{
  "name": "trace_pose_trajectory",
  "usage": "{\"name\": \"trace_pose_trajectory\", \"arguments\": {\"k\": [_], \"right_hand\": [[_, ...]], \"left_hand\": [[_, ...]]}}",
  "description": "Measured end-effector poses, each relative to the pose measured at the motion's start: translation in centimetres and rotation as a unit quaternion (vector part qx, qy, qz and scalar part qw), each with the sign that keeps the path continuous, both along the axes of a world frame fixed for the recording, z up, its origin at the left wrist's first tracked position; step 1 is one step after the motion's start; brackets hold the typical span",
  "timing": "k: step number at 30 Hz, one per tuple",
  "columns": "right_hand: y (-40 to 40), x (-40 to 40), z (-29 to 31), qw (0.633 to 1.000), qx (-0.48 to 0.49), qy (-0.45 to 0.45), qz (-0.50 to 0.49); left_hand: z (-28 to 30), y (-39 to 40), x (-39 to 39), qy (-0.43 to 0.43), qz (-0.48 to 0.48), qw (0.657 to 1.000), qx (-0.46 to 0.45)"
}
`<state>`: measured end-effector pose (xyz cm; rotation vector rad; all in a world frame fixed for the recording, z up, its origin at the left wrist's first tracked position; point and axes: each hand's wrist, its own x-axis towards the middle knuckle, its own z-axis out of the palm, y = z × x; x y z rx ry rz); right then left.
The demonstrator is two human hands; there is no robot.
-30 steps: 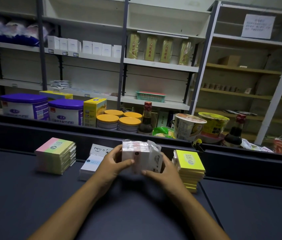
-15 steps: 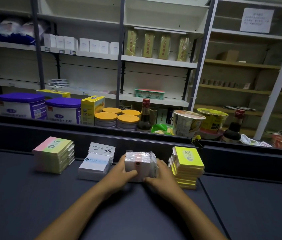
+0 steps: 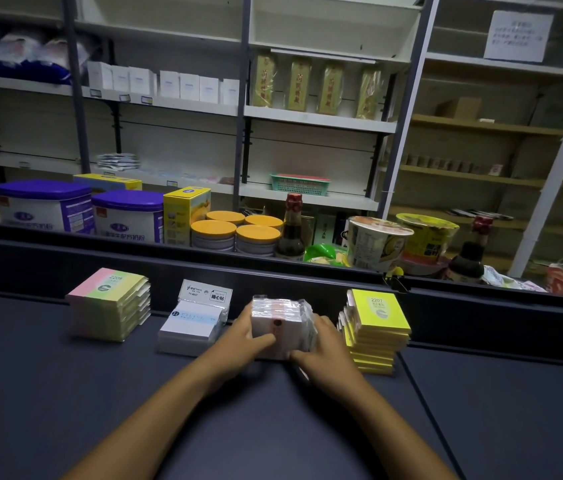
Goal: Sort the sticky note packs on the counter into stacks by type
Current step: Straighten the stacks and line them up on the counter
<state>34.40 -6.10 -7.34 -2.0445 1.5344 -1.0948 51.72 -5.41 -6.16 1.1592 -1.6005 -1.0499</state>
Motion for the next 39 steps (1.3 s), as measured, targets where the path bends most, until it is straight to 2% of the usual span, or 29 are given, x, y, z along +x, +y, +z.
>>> {"name": "trace_pose_trajectory", "arguments": {"k": [4,7,10,13,15,17,20,24,27,32,39], "right_hand": [[0.5,-0.6,1.5,0.999,0.008,-0.043,0.011],[0.8,-1.0,3.0,0.993,0.020,-0.112,0.034],[1.1,-0.9,3.5,0.968,0.044,-0.243,0.055],[1.3,0.4,2.7,0.915,0.092,-0.383,0.086],[1.2,1.4,2.0,0.893,0.116,-0.423,0.103],[1.0,1.7,1.7,0.896,0.106,-0.417,0.108],[0.6,1.1,2.1,0.901,0.098,-0.409,0.109],[0.5,0.1,2.5,0.877,0.144,-0.445,0.109],[0.6,-0.3,2.7,0.874,0.183,-0.440,0.095],[0.5,-0.6,2.4,0.901,0.205,-0.375,0.079],[0.4,-0.5,1.7,0.932,0.209,-0.295,0.020]], "left_hand": [[0.7,0.0,0.3,0.031,0.004,1.000,0.002],[1.4,-0.1,0.5,0.099,0.029,0.995,-0.001],[1.8,0.1,0.4,0.187,0.033,0.981,0.029],[1.8,0.1,0.1,0.265,0.033,0.962,0.054],[1.9,0.2,-0.1,0.294,0.031,0.953,0.064],[2.0,0.3,-0.1,0.294,0.026,0.953,0.066],[2.3,0.2,0.4,0.251,0.025,0.966,0.053],[2.6,0.0,0.8,0.158,0.046,0.986,0.031],[2.4,0.0,0.9,0.101,0.061,0.992,0.037],[2.9,1.1,0.9,-0.058,0.078,0.994,0.040],[2.1,1.0,0.4,-0.160,0.137,0.977,0.026]]}}
